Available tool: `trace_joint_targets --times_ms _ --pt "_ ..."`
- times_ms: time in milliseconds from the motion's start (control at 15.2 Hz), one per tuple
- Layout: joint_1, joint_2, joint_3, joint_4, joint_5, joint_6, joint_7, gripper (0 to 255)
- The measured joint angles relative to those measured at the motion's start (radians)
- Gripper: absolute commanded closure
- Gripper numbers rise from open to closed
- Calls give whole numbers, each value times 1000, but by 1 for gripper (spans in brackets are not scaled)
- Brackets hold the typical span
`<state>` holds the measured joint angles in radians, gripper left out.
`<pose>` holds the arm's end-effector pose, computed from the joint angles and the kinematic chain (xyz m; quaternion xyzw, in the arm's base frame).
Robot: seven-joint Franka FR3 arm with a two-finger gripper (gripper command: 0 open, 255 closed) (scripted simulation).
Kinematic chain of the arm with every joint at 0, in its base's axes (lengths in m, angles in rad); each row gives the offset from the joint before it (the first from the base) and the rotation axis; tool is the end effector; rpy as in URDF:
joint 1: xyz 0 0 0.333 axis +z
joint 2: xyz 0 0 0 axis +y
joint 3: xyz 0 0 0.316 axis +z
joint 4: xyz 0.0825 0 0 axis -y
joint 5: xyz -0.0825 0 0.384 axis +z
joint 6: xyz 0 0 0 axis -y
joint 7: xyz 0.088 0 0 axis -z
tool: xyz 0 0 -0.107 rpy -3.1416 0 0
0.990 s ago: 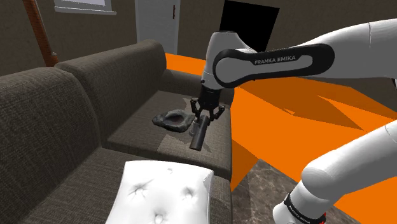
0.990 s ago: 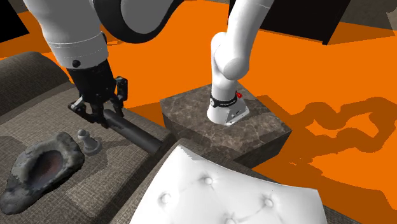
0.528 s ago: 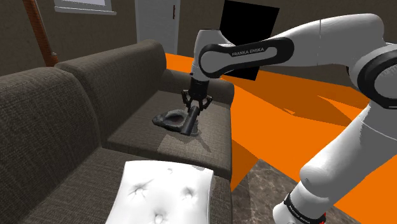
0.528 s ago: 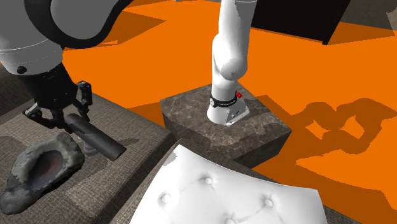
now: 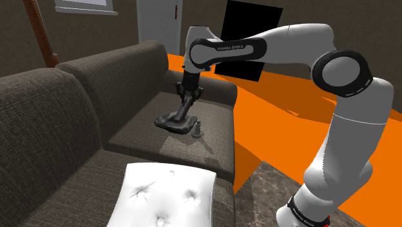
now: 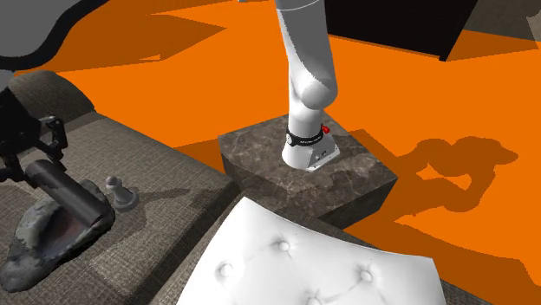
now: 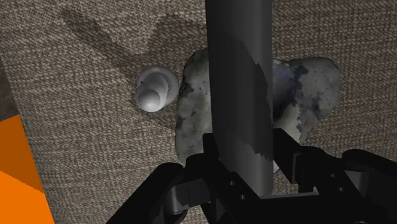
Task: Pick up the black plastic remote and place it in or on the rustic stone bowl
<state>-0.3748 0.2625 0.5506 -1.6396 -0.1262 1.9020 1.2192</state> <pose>0.6311 0.0717 0.4846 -0.8719 0.4892 -0.0102 0.0188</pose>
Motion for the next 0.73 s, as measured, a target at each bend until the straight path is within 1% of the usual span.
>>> trace_joint_targets --times_ms 132,264,330,396,528,726 --pt "13 81 -14 97 -37 -25 -5 255" --pt "46 186 -30 244 -81 -75 -4 255" --pt "59 224 -36 299 -94 -95 -6 255" --pt "81 277 -45 385 -113 -129 -10 255" --pt "91 314 -53 426 -125 -135 -13 255" --pt "85 317 -55 390 -128 -98 -11 255"
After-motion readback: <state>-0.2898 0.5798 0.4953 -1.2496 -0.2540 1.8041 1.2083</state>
